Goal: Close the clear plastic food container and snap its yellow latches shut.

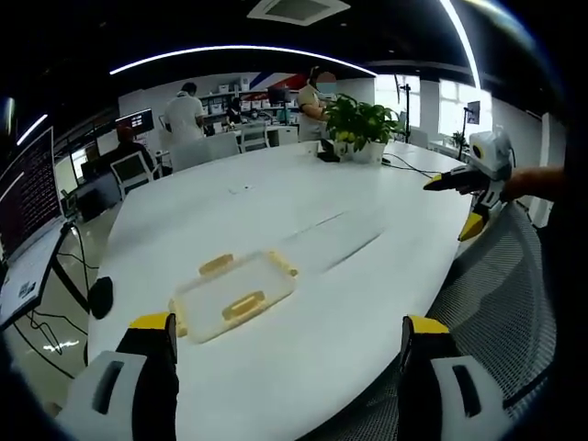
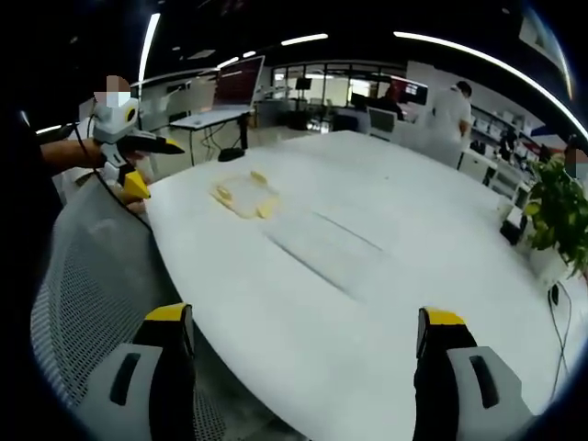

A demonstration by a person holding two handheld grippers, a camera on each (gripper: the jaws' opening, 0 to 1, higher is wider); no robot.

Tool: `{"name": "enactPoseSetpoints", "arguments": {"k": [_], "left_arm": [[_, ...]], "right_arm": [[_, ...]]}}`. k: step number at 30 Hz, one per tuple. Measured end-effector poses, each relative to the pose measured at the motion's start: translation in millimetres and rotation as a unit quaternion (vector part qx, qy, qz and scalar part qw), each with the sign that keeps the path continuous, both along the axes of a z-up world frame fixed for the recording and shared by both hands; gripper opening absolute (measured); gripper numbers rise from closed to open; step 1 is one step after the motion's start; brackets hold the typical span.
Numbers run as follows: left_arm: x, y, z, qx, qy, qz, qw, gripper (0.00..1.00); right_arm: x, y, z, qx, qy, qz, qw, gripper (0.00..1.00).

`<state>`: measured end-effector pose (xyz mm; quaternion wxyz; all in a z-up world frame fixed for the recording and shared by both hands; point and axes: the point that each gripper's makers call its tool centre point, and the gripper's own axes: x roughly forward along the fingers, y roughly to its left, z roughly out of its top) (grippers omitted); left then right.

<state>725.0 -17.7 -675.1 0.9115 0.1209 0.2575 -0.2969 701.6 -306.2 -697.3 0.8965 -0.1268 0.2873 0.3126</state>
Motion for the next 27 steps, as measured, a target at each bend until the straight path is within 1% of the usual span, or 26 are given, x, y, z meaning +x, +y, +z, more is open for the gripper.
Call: {"name": "enactPoseSetpoints", "arguments": {"k": [15, 27], "left_arm": [[-1.7, -1.0, -1.3, 0.001, 0.002, -0.004, 1.0, 0.99], [-1.2, -1.5, 1.4, 0.0, 0.001, -0.006, 1.0, 0.99]], "right_arm": [[-3.5, 0.7, -1.3, 0.001, 0.004, 0.003, 1.0, 0.99], [-4.8, 0.1, -1.8, 0.001, 0.007, 0.005, 1.0, 0.99]]}}
